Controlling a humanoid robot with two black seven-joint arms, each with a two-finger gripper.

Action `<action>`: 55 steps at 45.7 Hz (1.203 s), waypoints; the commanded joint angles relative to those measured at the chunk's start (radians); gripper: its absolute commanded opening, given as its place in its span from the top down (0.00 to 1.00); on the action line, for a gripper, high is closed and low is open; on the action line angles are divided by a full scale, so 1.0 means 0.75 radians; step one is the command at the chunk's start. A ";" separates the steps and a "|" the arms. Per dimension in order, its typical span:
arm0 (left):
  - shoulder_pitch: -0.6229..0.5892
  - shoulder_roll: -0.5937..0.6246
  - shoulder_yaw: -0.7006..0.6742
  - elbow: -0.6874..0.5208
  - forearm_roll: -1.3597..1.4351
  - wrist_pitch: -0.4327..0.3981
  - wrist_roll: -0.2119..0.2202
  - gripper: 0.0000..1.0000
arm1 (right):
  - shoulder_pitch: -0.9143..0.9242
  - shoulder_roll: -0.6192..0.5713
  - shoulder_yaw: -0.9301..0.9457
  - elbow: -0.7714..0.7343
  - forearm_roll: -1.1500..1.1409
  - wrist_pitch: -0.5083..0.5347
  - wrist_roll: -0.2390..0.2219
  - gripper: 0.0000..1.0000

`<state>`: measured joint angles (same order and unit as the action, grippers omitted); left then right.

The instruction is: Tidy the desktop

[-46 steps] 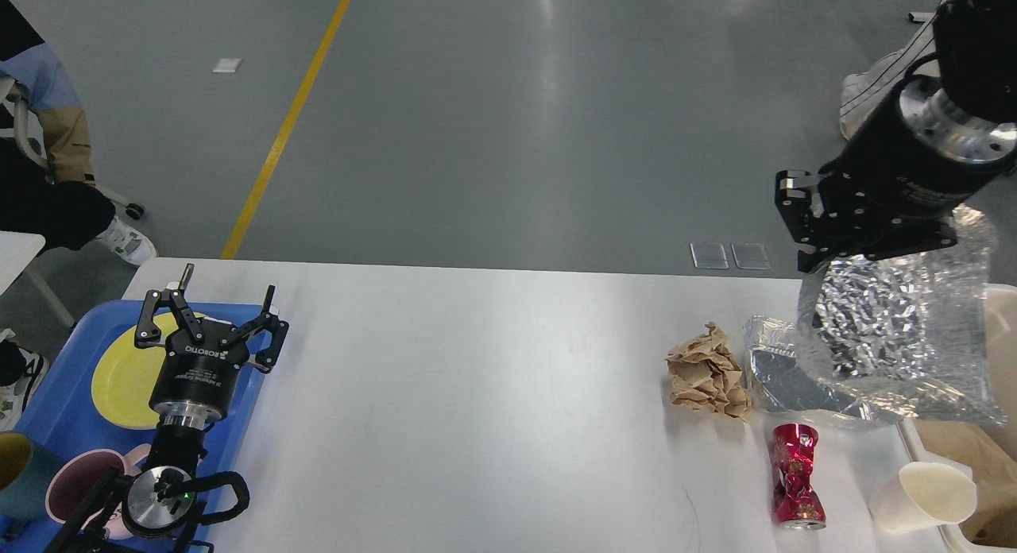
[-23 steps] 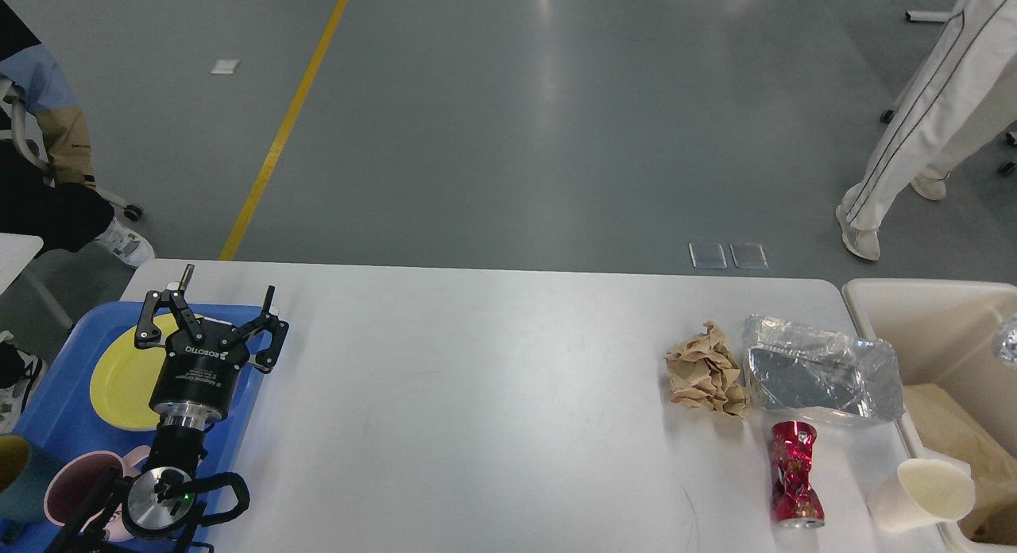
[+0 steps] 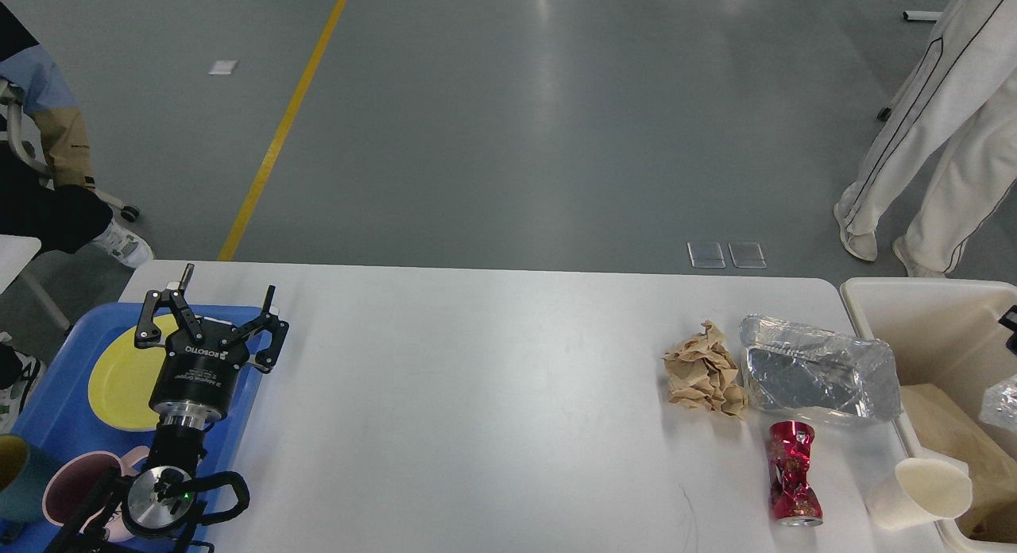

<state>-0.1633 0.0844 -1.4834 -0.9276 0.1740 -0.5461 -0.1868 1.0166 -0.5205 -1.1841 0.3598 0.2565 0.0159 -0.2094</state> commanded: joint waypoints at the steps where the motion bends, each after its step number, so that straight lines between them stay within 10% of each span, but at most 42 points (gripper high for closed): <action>1: -0.001 0.000 0.000 -0.001 -0.001 0.000 0.000 0.04 | -0.279 0.115 0.018 -0.285 0.006 -0.027 0.009 1.00; 35: -0.001 0.000 0.000 -0.001 -0.001 0.000 0.000 0.04 | -0.451 0.218 0.043 -0.373 0.014 -0.097 0.007 1.00; 39: 0.001 0.000 0.000 0.001 -0.001 0.000 0.002 0.04 | -0.451 0.213 0.043 -0.373 0.014 -0.203 0.007 0.38; 43: 0.001 0.000 0.000 -0.001 -0.001 0.000 0.002 0.04 | -0.468 0.222 0.041 -0.369 0.014 -0.307 0.009 0.00; 55: 0.001 0.000 0.000 0.001 0.001 0.000 0.002 0.04 | -0.486 0.238 0.045 -0.351 0.010 -0.328 0.009 0.00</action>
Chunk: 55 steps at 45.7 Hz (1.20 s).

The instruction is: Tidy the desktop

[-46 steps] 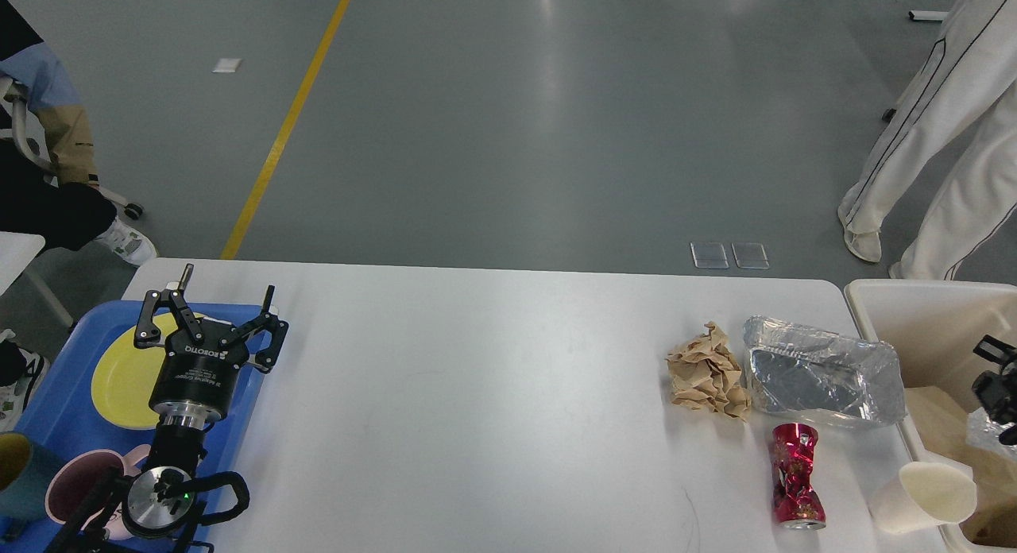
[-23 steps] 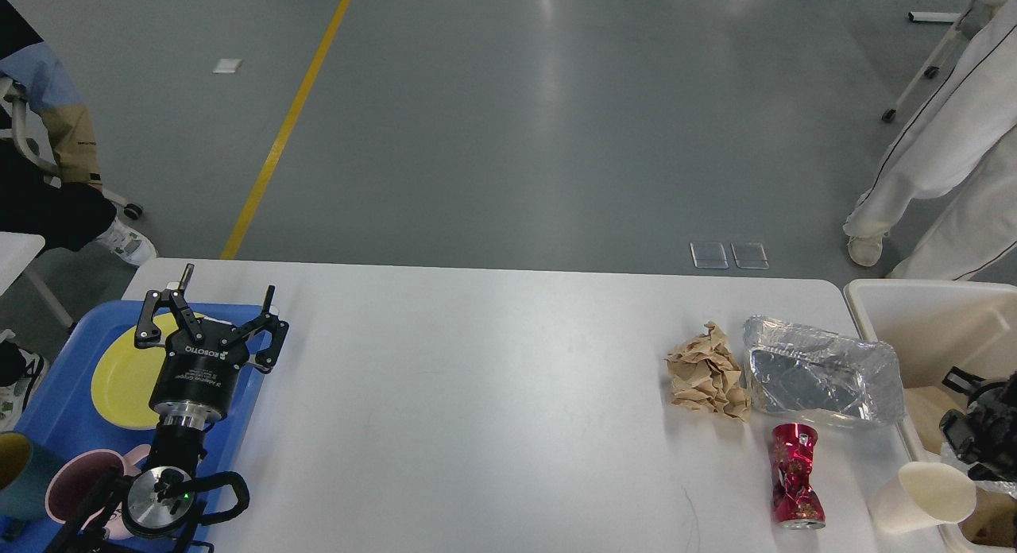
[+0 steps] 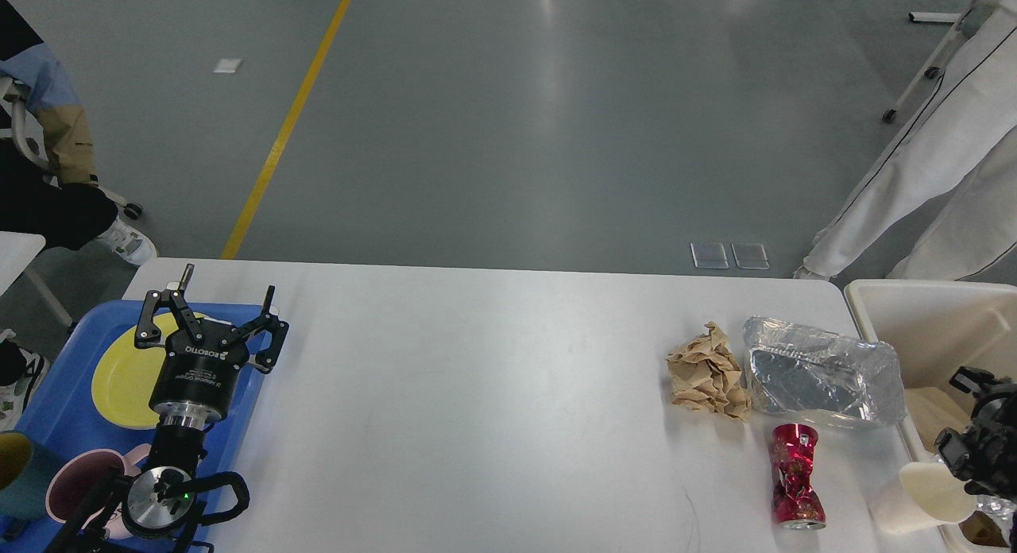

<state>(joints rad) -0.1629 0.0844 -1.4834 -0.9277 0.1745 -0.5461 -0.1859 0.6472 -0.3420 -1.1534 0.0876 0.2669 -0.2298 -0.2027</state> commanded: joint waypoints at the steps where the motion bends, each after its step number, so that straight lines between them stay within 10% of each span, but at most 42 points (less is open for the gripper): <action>1: -0.002 0.000 0.000 0.002 0.000 0.000 0.000 0.04 | 0.010 0.000 0.004 0.014 -0.006 0.002 0.000 0.00; 16: 0.000 0.000 0.000 0.000 0.000 0.000 0.000 0.04 | 0.405 -0.131 -0.002 0.396 -0.096 0.134 0.000 0.00; 44: -0.002 0.000 0.000 0.000 0.000 0.000 -0.002 0.04 | 1.746 0.000 -0.117 1.319 -0.403 1.361 -0.018 0.00; 55: -0.002 0.000 0.000 0.000 0.000 0.000 0.000 0.04 | 2.239 -0.016 -0.123 1.877 -0.395 1.446 -0.018 0.00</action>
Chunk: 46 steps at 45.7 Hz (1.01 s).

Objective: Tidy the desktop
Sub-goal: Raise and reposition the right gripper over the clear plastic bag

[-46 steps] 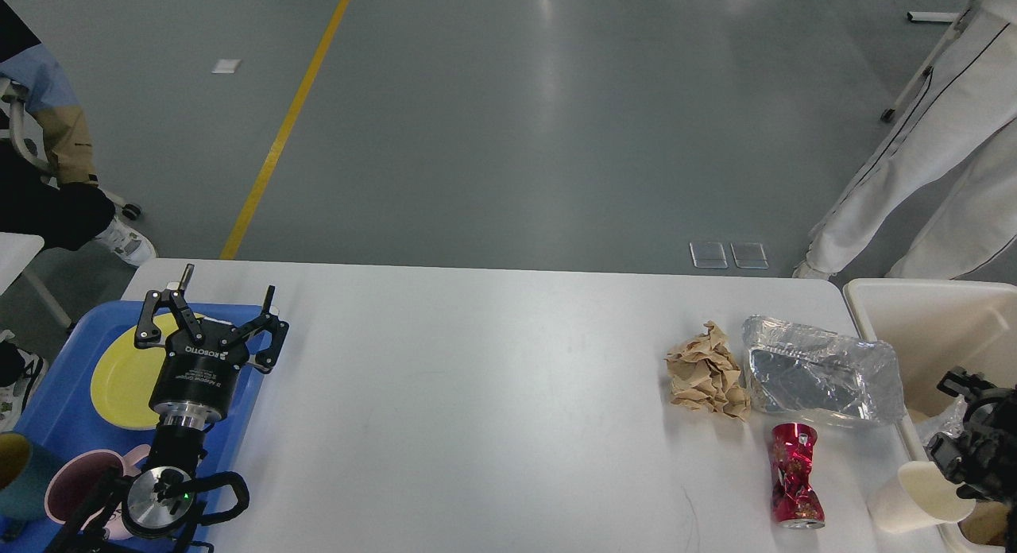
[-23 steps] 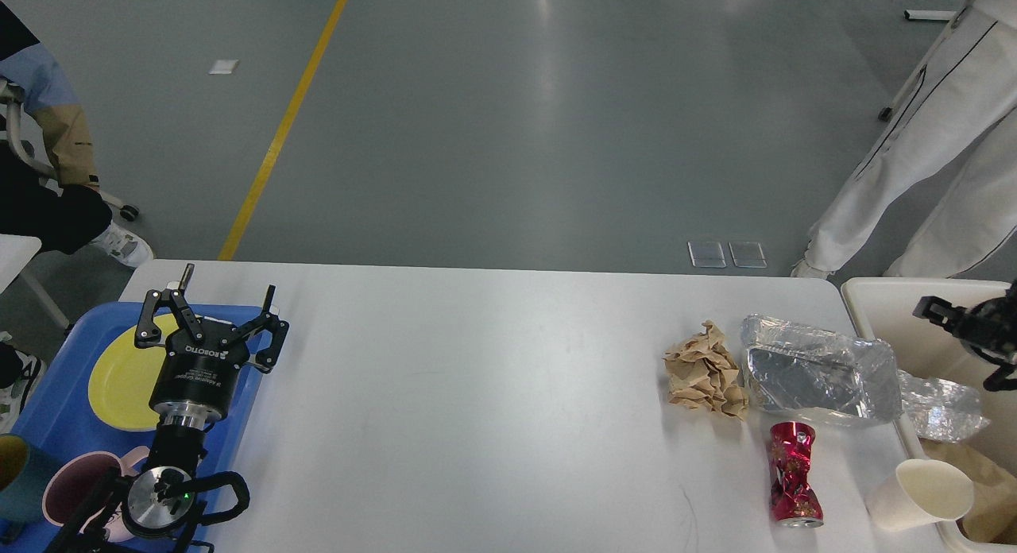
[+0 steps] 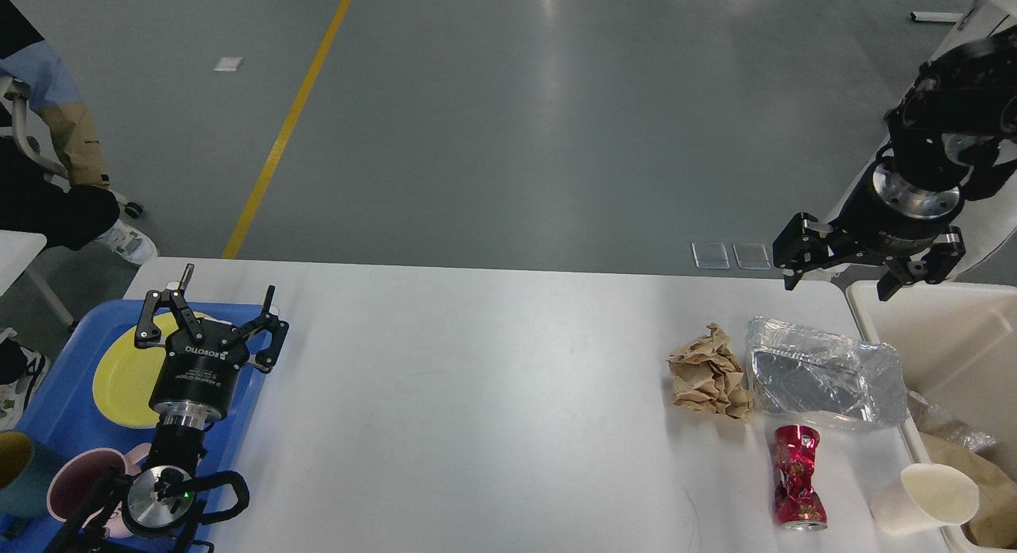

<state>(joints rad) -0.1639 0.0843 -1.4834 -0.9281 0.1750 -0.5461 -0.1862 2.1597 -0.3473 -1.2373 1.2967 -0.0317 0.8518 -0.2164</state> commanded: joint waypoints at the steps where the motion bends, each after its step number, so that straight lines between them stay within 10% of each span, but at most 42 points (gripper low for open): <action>1: 0.000 0.000 0.000 0.002 0.000 0.000 0.001 0.04 | 0.260 -0.011 -0.013 0.300 0.003 0.001 -0.002 0.00; 20: 0.002 0.000 0.000 0.000 0.000 0.000 -0.001 0.04 | 0.463 -0.063 -0.093 0.437 0.153 -0.074 0.000 0.08; 46: 0.002 0.000 0.000 0.000 0.000 0.000 0.001 0.04 | -0.392 -0.099 -0.111 -0.031 0.889 -0.534 -0.002 0.23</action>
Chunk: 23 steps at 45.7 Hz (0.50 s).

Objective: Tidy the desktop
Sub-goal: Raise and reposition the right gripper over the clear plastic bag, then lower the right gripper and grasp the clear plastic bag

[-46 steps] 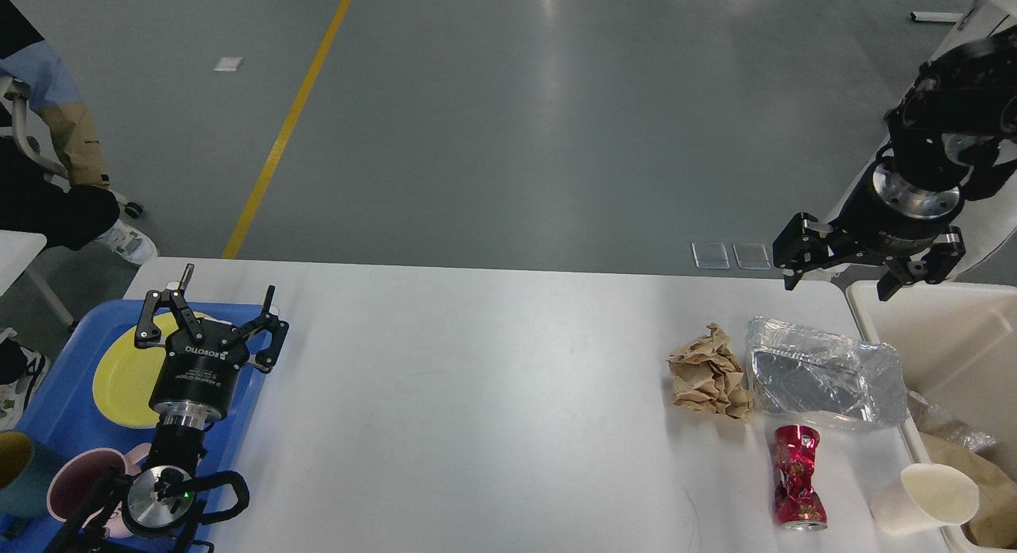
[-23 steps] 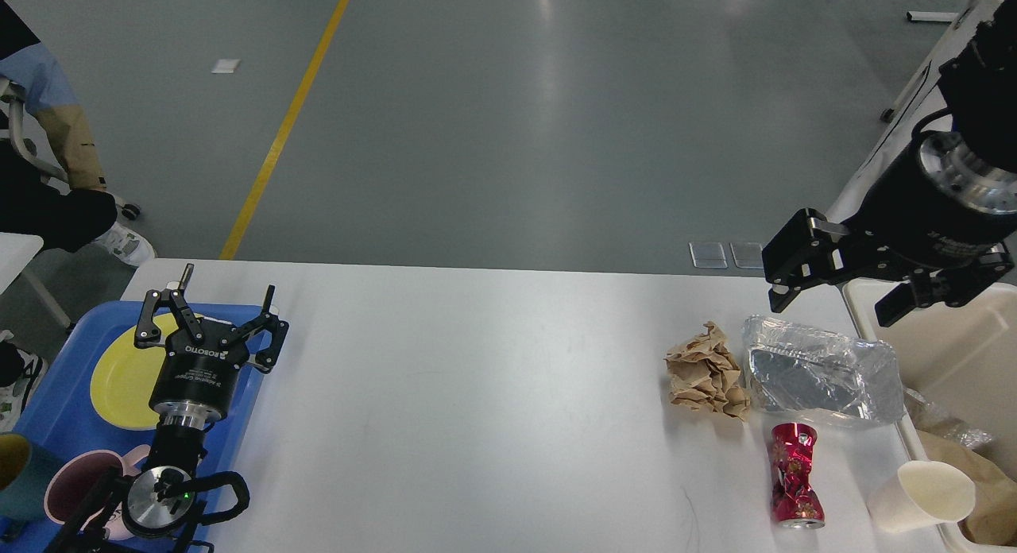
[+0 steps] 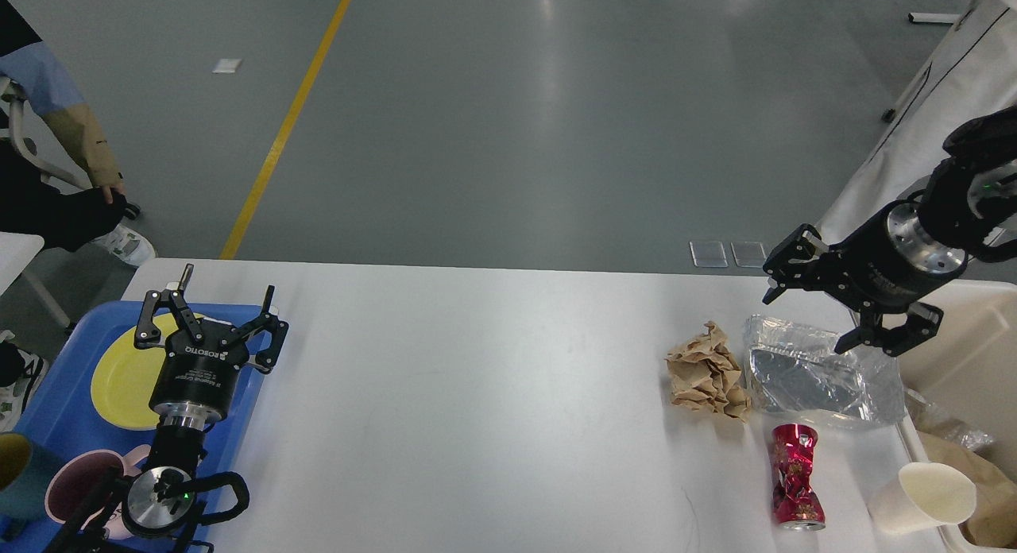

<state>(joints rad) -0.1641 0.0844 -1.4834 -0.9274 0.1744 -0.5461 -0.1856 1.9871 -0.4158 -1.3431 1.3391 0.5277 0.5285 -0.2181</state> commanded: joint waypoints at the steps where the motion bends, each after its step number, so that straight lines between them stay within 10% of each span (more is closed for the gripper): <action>1: 0.000 0.000 0.000 -0.001 0.001 0.000 0.000 0.04 | -0.191 -0.006 0.034 -0.096 0.159 -0.142 0.000 0.26; 12: 0.002 0.000 0.000 -0.001 0.001 0.000 0.000 0.04 | -0.545 0.018 0.160 -0.161 0.221 -0.719 0.004 0.15; 23: 0.000 0.000 0.000 -0.001 0.001 0.000 0.000 0.04 | -0.653 0.018 0.240 -0.219 0.221 -0.807 0.002 0.15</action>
<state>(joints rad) -0.1635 0.0844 -1.4833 -0.9283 0.1751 -0.5461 -0.1856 1.5126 -0.4009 -1.1722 1.1830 0.6934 -0.0682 -0.2150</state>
